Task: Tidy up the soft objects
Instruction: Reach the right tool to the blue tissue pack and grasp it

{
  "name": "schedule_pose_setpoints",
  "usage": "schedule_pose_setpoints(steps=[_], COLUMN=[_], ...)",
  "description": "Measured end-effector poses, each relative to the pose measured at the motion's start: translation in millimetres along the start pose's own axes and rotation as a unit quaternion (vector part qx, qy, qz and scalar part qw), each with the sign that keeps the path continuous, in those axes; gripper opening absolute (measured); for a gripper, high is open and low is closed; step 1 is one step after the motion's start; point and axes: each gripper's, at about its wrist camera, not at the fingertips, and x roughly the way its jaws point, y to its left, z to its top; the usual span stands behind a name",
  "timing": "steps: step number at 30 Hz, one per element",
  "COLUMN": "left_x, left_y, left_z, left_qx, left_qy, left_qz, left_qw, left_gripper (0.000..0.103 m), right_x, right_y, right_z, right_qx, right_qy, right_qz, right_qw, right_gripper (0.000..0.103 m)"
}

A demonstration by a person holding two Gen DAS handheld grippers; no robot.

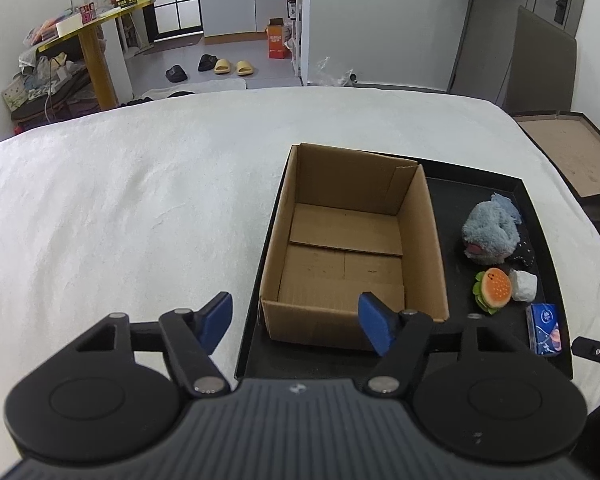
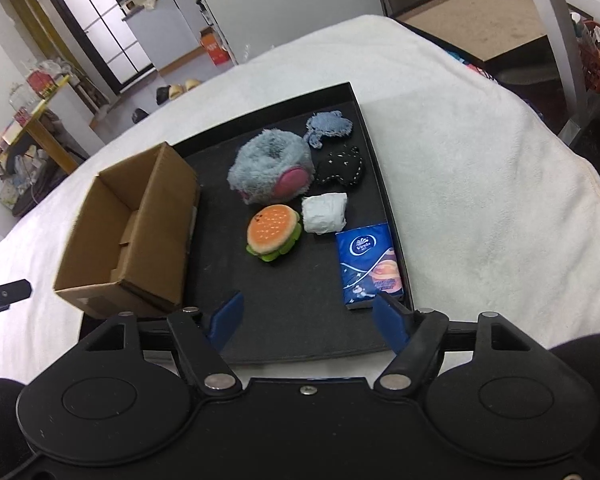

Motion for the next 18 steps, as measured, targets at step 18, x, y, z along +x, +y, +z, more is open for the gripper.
schedule_pose_setpoints(steps=[18], left_x=[46.4], left_y=[-5.4], left_z=[11.4], left_qx=[-0.024], left_qy=[0.037], left_qz=[0.026], left_qw=[0.9987], left_gripper=[0.045], right_x=[63.9], right_y=[0.1], right_z=[0.6], right_qx=[-0.024], right_qy=[0.025], right_qz=[-0.079], right_qw=[0.996], right_gripper=[0.048])
